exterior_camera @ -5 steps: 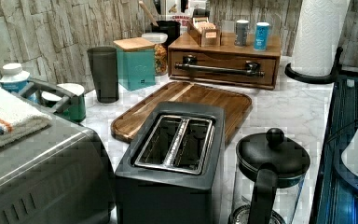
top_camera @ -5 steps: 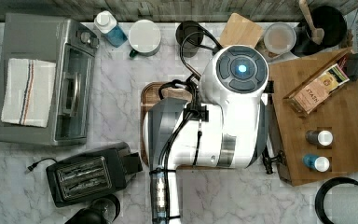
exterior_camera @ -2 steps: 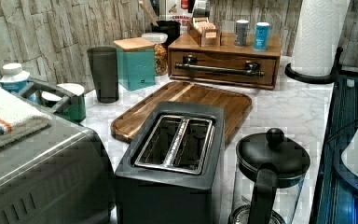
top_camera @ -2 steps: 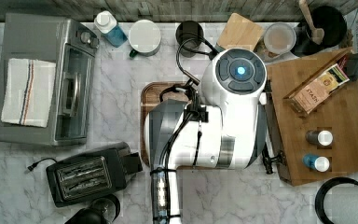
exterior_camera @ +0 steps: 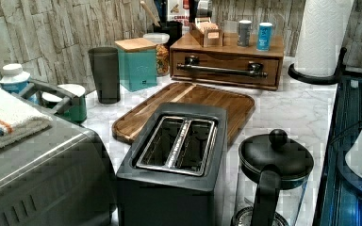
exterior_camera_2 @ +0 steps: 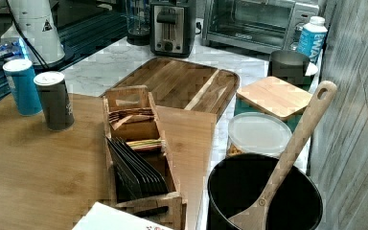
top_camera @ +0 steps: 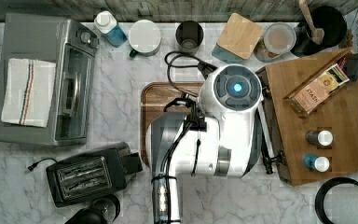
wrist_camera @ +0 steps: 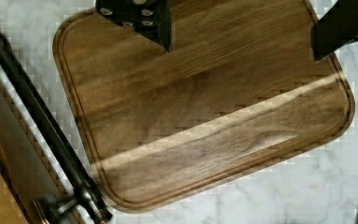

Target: Open the drawer.

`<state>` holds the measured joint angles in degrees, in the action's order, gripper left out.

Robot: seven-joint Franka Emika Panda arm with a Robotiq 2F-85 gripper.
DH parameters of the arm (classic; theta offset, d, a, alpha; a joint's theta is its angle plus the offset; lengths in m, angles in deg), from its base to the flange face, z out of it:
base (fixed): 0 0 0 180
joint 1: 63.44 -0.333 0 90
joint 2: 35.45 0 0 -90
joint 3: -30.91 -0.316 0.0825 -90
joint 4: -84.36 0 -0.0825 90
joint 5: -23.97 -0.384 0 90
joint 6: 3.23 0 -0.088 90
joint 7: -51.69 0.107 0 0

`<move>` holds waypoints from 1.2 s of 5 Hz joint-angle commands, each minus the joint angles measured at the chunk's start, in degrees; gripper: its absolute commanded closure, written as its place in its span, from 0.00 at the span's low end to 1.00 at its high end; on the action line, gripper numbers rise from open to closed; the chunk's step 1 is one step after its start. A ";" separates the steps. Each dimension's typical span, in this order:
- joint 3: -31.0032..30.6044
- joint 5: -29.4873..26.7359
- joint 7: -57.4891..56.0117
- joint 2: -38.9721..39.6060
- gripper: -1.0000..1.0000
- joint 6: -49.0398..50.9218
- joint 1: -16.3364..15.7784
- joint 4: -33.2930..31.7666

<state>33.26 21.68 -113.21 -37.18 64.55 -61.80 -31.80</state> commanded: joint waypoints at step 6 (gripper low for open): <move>11.08 13.03 -45.08 -1.60 0.00 -24.38 6.30 -17.58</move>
<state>40.35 33.84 -152.41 -39.11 40.55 -58.31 -48.69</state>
